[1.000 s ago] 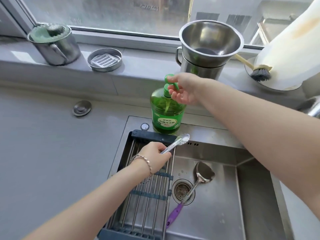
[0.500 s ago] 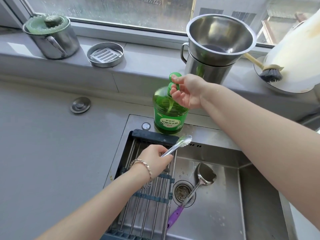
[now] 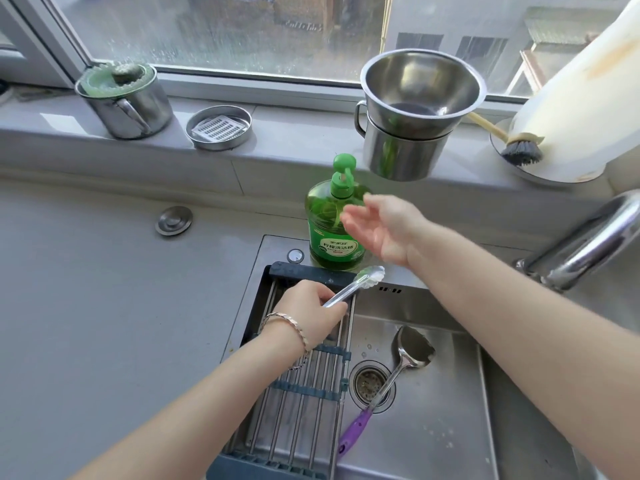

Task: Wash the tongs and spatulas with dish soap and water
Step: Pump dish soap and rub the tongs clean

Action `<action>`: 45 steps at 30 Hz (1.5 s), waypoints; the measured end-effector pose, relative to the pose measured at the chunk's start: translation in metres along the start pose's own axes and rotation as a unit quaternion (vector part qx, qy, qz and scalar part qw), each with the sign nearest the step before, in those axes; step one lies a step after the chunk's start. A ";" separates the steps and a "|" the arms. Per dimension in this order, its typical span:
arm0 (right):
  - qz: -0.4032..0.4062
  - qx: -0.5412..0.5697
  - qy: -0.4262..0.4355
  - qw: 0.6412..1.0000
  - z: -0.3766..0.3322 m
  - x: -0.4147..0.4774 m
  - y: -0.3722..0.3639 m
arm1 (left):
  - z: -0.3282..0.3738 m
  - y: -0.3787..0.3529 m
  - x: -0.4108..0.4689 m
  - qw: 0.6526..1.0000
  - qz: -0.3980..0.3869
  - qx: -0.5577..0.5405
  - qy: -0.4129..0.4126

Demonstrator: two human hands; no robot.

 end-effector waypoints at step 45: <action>-0.032 -0.680 0.438 0.587 0.148 -0.172 0.143 | 0.053 -0.096 -0.107 0.952 -0.190 -0.232 -0.068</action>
Point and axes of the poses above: each hand's wrist, its own x-axis towards the middle knuckle, its own y-axis out of the back of the hand, z = x × y, the point moved 1 cm from there along x, towards the middle knuckle, and after that the axes turned 4 degrees about -x, right-handed, at the moved point
